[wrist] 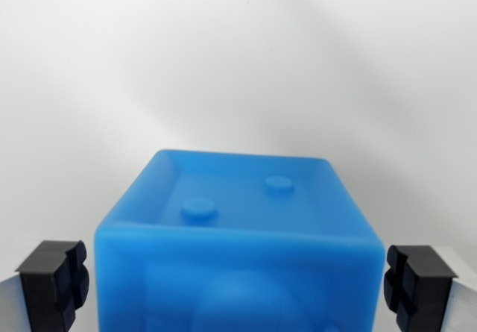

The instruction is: Stack cube

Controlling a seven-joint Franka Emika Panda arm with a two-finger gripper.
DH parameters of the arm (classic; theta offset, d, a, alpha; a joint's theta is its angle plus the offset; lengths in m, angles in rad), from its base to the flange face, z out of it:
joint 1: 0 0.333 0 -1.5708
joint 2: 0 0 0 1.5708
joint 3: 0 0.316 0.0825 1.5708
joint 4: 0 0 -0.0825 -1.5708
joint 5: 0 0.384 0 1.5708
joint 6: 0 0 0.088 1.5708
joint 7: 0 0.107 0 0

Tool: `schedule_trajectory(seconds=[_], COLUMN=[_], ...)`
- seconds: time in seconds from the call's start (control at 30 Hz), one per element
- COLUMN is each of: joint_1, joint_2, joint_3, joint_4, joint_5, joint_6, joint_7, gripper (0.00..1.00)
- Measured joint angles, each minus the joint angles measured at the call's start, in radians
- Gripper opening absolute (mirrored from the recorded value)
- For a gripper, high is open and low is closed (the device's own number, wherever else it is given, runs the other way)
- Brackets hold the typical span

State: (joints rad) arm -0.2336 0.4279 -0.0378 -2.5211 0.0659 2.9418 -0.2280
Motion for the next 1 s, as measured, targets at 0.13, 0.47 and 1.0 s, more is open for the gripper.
schedule_trajectory(seconds=[0.13,0.47,1.0], joint_1=[-0.003,-0.003,-0.003], joint_2=[0.01,0.011,0.011], joint_3=[0.003,0.003,0.003], joint_4=[0.004,0.005,0.005], joint_5=[0.0,0.0,0.0], joint_6=[0.006,0.008,0.008], joint_7=[0.0,0.0,0.0], gripper=[1.0,0.0,0.0])
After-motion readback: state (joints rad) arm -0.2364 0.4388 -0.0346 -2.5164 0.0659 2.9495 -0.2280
